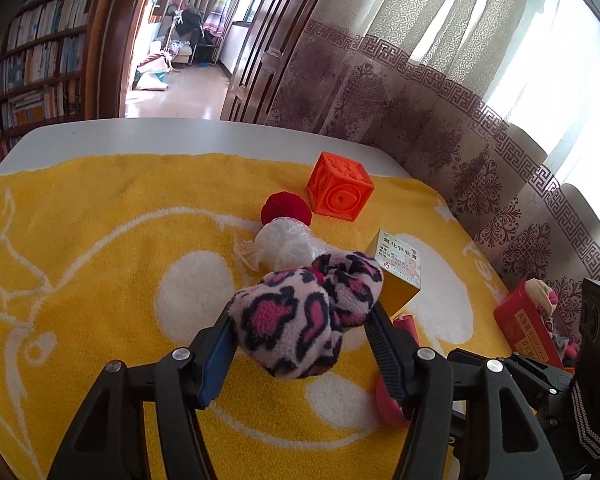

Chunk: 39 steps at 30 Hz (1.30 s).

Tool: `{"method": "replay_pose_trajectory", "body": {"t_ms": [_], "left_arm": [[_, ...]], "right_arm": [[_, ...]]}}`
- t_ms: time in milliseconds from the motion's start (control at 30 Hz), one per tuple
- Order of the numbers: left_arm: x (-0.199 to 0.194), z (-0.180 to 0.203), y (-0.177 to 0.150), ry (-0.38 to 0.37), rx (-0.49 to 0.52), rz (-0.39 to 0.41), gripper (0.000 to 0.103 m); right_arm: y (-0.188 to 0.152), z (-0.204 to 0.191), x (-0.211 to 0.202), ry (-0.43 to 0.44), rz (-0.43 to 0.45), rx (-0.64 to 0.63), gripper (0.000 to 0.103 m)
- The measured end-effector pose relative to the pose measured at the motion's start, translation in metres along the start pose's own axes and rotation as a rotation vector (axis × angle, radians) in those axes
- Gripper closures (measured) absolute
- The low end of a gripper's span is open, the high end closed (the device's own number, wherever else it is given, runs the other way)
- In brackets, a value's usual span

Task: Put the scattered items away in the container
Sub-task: 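Grasp the second pink knotted ring with the right gripper while the left holds the plush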

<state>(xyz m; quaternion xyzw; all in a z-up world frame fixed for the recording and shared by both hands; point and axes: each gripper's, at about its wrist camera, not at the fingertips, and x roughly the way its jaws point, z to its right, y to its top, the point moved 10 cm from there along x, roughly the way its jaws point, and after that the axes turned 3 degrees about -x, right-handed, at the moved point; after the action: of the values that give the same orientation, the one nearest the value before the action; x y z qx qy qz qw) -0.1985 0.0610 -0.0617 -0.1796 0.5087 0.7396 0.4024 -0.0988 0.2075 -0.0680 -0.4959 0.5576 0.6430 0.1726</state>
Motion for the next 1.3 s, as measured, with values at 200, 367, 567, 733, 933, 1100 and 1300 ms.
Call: {"method": "replay_pose_trajectory", "body": {"t_ms": [200, 367, 567, 733, 933, 1100, 1300], "left_arm": [[-0.007, 0.006, 0.003, -0.025, -0.002, 0.010, 0.039], [-0.014, 0.014, 0.006, -0.041, 0.007, 0.023, 0.039], [-0.018, 0.018, 0.008, -0.059, -0.003, 0.030, 0.039], [-0.020, 0.021, 0.008, -0.066, -0.007, 0.031, 0.039], [-0.025, 0.024, 0.009, -0.078, -0.007, 0.036, 0.039], [-0.028, 0.028, 0.011, -0.087, -0.004, 0.043, 0.039], [-0.029, 0.028, 0.012, -0.086, -0.007, 0.045, 0.039]], "right_arm": [[-0.003, -0.011, 0.013, -0.008, 0.000, -0.043, 0.024], [-0.006, -0.010, 0.010, -0.103, 0.010, -0.110, 0.065], [-0.012, -0.001, -0.002, -0.043, 0.015, -0.056, 0.093], [-0.017, -0.009, -0.001, 0.034, -0.012, -0.063, 0.086], [-0.006, -0.020, -0.015, -0.015, 0.082, -0.122, 0.021], [0.003, -0.030, -0.005, -0.038, 0.077, -0.172, 0.021], [-0.002, -0.024, 0.015, -0.014, 0.024, -0.131, 0.021]]}}
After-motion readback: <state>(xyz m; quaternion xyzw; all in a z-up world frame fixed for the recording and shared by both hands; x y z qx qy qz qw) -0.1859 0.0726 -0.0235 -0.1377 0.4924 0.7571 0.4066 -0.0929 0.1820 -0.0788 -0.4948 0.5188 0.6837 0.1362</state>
